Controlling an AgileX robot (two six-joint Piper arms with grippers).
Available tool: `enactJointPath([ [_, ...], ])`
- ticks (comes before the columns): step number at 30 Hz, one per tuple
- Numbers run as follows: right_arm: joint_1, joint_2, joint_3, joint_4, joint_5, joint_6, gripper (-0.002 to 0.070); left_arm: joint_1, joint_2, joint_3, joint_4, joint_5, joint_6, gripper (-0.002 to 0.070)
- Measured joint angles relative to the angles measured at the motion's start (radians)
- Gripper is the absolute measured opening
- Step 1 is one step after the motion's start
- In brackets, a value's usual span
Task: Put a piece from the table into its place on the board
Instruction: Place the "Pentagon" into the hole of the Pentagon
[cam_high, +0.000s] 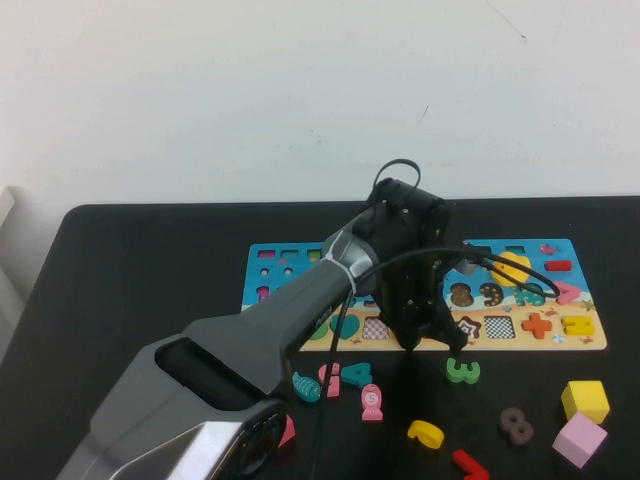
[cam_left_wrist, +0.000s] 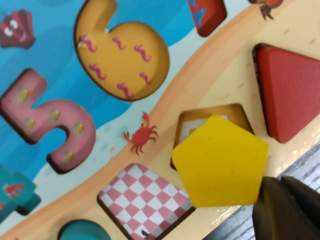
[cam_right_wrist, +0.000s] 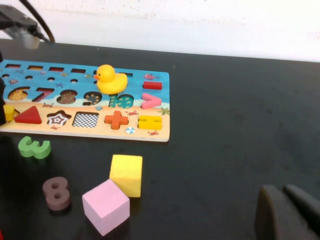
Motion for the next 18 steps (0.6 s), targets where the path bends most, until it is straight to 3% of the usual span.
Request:
enactJointPath([
  [18,0.000,0.000,0.000,0.000,0.000,0.000,0.0019,0.002,0.000,0.000,-0.002,-0.001,-0.008,-0.0001],
])
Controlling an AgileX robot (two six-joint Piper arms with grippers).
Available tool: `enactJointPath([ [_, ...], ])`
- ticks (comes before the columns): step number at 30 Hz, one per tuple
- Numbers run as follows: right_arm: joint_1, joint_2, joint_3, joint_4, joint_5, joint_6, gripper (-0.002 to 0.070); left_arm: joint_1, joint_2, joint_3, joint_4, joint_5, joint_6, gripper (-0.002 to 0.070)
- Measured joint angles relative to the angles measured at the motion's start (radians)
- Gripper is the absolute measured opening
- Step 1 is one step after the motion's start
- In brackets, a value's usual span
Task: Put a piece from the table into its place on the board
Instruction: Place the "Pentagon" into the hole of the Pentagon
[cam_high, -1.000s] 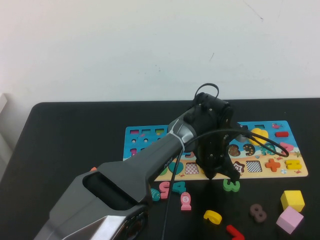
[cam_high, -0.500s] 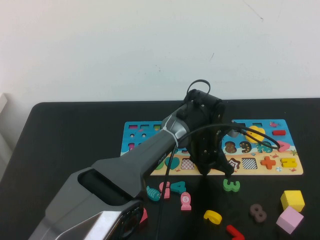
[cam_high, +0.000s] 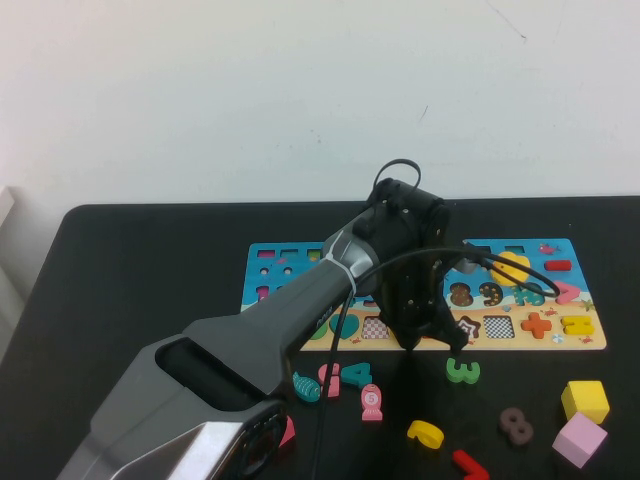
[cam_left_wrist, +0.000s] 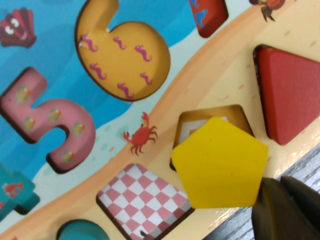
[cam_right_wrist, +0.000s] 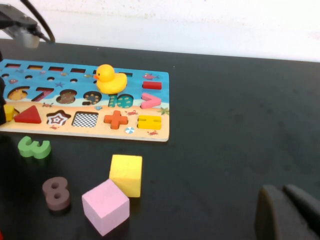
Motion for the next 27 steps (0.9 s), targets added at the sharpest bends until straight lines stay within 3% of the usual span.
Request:
enactJointPath([
  [27,0.000,0.000,0.000,0.000,0.000,0.000,0.0019,0.000,0.000,0.000,-0.029,-0.072,-0.090,-0.0001],
])
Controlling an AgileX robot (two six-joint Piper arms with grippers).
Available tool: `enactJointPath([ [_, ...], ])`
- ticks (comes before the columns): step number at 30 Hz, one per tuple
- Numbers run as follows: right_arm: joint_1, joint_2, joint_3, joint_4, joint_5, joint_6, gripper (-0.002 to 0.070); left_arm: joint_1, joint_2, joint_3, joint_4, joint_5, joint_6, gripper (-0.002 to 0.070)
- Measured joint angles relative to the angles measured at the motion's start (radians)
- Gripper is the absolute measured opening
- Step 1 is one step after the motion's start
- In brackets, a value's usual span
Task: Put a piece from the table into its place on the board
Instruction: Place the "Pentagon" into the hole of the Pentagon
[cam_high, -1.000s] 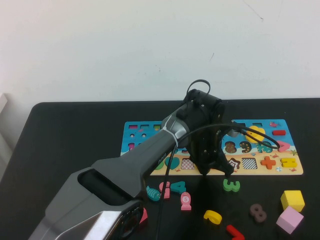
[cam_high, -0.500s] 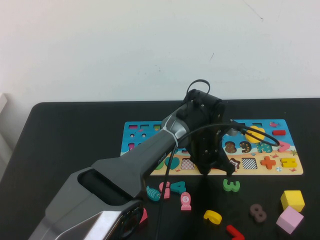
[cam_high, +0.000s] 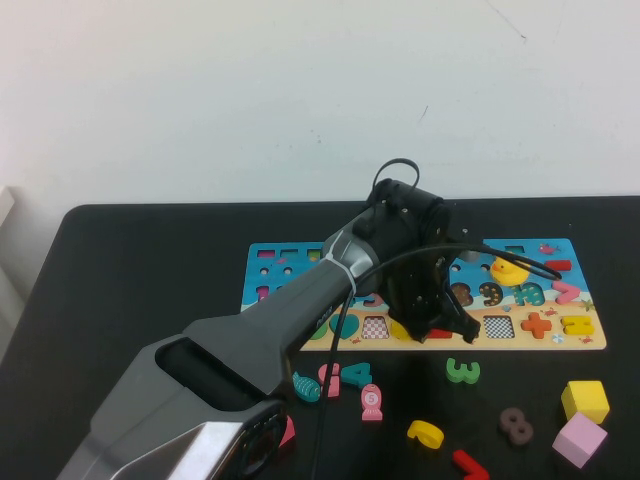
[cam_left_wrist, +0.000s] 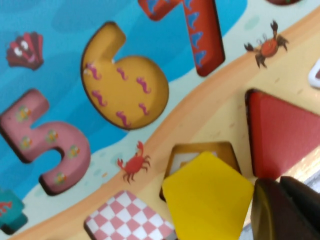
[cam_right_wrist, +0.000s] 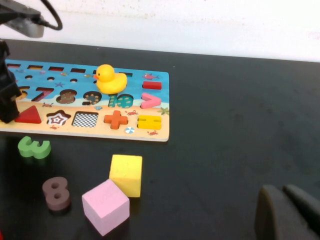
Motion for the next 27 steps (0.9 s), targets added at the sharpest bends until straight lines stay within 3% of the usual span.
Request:
enactJointPath([
  [8,0.000,0.000,0.000,0.000,0.000,0.000,0.0019,0.000,-0.008,0.000,0.003,0.003,0.027,-0.0001],
  [14,0.000,0.000,0.000,0.000,0.000,-0.002,0.0019,0.004,-0.085,0.000,0.094,0.064,0.078,-0.0001],
  [27,0.000,0.000,0.000,0.000,0.000,-0.002,0.0019,0.008,-0.099,0.103,0.066,0.068,0.091,-0.0001],
])
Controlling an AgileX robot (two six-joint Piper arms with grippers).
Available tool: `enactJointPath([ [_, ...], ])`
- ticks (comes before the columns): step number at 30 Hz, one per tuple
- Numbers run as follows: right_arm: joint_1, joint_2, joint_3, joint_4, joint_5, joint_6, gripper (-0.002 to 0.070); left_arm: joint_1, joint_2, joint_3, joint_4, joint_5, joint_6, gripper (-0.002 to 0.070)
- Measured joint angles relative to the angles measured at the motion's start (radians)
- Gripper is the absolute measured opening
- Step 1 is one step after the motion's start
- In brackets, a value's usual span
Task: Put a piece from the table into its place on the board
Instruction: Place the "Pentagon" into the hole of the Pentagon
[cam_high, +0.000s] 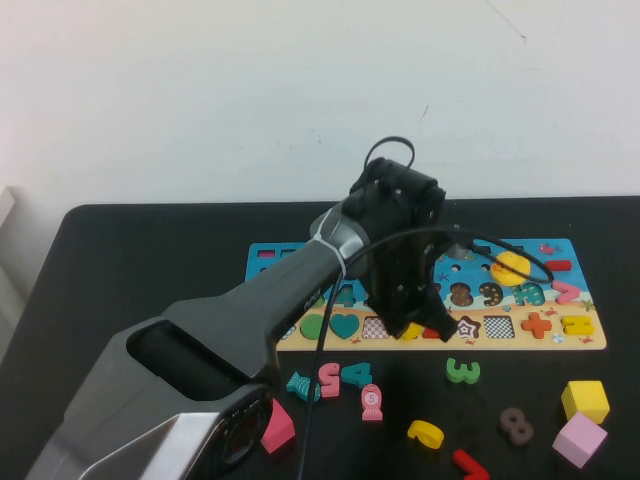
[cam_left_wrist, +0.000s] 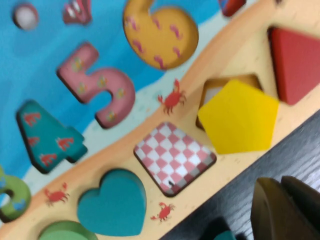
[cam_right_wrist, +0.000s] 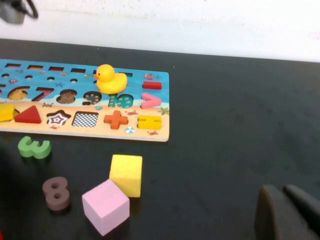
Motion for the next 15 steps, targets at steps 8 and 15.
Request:
enactJointPath([
  [8,0.000,0.000,0.000,0.000,0.000,0.000,0.0019,0.000,0.000,0.024,-0.004,0.000,0.003,-0.0001],
  [15,0.000,0.000,0.000,0.000,0.000,0.000,0.0019,0.000,0.020,0.026,-0.012,0.000,0.008,-0.0001],
])
